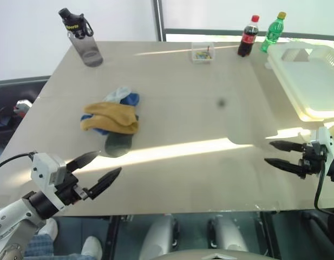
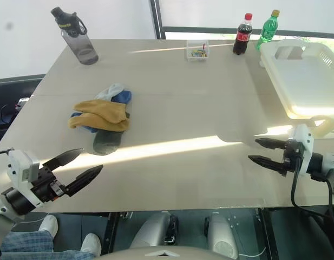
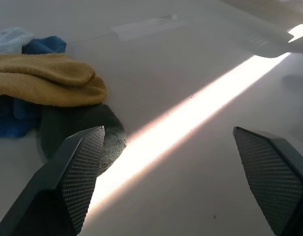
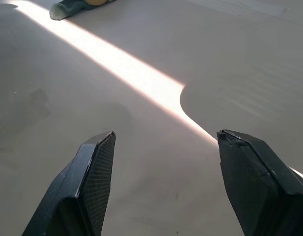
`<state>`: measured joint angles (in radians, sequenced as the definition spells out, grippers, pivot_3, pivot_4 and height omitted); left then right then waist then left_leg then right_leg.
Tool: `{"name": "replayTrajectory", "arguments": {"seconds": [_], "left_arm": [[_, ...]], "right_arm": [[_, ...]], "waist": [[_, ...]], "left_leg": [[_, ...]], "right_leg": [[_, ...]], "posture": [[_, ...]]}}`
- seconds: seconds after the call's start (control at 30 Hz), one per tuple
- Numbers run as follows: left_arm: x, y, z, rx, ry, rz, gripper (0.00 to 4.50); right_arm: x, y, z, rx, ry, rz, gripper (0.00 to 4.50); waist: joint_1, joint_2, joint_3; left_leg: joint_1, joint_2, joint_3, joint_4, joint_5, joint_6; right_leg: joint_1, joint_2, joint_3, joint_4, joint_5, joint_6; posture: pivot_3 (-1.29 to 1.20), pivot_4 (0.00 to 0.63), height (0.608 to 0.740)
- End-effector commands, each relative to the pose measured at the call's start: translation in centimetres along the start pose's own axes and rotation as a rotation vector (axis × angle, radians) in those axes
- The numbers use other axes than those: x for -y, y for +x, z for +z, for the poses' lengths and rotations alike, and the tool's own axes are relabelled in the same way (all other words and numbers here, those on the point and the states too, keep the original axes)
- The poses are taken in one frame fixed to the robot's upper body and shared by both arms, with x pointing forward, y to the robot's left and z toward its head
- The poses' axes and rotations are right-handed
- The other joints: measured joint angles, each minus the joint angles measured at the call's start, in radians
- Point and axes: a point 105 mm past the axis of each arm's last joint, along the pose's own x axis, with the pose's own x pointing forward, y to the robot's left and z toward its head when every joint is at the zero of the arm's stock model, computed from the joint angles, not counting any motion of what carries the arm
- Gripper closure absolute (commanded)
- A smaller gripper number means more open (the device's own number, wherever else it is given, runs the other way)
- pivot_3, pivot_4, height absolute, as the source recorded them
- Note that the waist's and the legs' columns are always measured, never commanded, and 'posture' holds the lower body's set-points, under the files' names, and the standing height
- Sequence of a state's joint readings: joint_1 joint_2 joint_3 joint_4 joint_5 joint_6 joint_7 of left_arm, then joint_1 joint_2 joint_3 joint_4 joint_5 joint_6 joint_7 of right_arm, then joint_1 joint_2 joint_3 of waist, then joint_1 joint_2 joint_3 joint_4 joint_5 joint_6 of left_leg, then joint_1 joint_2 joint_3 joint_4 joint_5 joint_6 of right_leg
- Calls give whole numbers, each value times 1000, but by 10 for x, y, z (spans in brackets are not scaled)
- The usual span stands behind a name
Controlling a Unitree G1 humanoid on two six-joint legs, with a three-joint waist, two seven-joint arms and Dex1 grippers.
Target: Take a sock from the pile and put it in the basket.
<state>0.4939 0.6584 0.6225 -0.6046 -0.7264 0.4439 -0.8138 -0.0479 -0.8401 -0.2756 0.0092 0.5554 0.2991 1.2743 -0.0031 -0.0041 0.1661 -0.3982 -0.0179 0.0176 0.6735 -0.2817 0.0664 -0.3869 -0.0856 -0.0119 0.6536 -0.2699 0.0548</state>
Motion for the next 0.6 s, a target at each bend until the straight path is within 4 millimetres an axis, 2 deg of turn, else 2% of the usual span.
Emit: {"name": "replayTrajectory", "arguments": {"seconds": [0.03, 0.27, 0.4, 0.6], "left_arm": [[-1, -2, 5, 15, 37, 7, 0], [-3, 4, 5, 23, 45, 14, 0], [-12, 11, 9, 35, 57, 69, 0], [-18, 40, 9, 44, 30, 130, 0]], "right_arm": [[2, -5, 11, 19, -51, -6, 1115], [0, -3, 15, 50, -63, 3, 1115], [-2, -1, 25, 121, -68, 13, 1115], [-7, 1, 32, 163, -74, 42, 1115]], "waist": [[0, 0, 0], [0, 0, 0], [1, 0, 0], [8, 0, 0]], "left_leg": [[0, 0, 0, 0, 0, 0], [0, 0, 0, 0, 0, 0], [0, 0, 0, 0, 0, 0], [0, 0, 0, 0, 0, 0]], "right_leg": [[0, 0, 0, 0, 0, 0], [0, 0, 0, 0, 0, 0], [0, 0, 0, 0, 0, 0], [1, 0, 0, 0, 0, 0]], "posture": [[0, 150, 740], [0, 150, 740], [0, 150, 740], [0, 150, 740]]}}
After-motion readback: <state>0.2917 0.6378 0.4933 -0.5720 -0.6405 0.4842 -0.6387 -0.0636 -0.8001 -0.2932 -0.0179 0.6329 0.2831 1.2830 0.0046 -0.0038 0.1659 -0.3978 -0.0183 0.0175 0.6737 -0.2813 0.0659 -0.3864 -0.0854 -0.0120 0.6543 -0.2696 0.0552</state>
